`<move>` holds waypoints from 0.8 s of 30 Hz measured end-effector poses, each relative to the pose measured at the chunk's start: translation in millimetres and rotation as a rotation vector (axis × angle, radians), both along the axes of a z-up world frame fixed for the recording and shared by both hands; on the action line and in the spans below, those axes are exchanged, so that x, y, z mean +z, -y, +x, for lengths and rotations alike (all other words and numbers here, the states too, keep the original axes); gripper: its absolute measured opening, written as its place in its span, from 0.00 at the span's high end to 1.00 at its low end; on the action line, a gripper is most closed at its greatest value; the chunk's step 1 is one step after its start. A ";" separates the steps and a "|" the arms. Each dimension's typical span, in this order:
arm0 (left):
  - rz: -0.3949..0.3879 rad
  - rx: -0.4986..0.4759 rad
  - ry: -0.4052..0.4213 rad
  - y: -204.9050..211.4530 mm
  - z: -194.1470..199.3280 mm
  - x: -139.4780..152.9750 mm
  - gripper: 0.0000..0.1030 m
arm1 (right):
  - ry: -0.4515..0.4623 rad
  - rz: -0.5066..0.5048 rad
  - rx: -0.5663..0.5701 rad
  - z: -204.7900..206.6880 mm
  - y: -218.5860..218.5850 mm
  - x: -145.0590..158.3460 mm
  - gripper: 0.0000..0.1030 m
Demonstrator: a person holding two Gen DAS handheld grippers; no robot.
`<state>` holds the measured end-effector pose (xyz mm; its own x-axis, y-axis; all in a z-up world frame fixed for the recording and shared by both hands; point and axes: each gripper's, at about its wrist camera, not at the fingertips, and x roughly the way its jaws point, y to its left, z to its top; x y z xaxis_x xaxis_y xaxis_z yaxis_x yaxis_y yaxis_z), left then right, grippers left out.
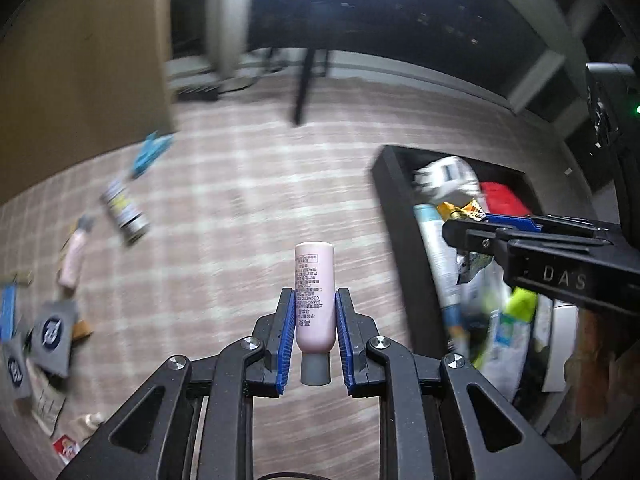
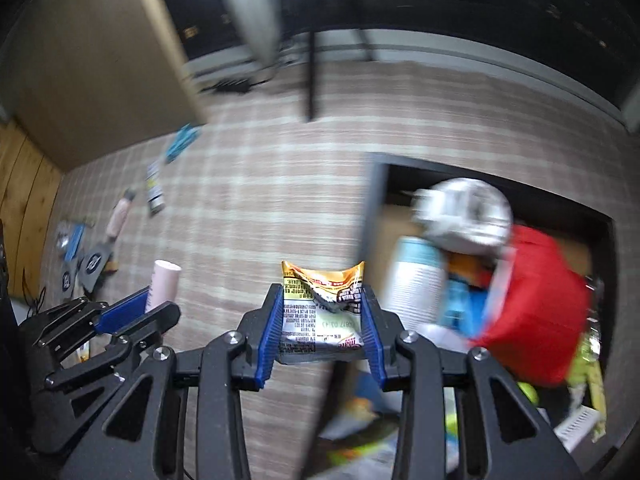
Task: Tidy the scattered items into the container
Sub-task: 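Carry the pink bottle and sachet to the tray and release both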
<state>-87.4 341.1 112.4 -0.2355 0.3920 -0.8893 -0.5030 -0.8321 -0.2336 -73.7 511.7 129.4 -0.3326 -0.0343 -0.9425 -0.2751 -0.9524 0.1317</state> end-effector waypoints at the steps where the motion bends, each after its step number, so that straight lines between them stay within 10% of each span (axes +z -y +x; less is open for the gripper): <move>1: 0.004 -0.016 0.001 -11.2 0.4 2.6 0.82 | -0.005 0.005 -0.027 3.9 -14.3 1.8 0.65; 22: -0.004 -0.191 0.024 -152.9 2.3 -3.7 0.82 | 0.009 0.073 -0.329 49.8 -188.3 -1.9 0.64; 24: 0.003 -0.192 0.039 -155.0 1.7 -3.6 0.68 | 0.009 0.077 -0.338 50.1 -193.3 -3.2 0.59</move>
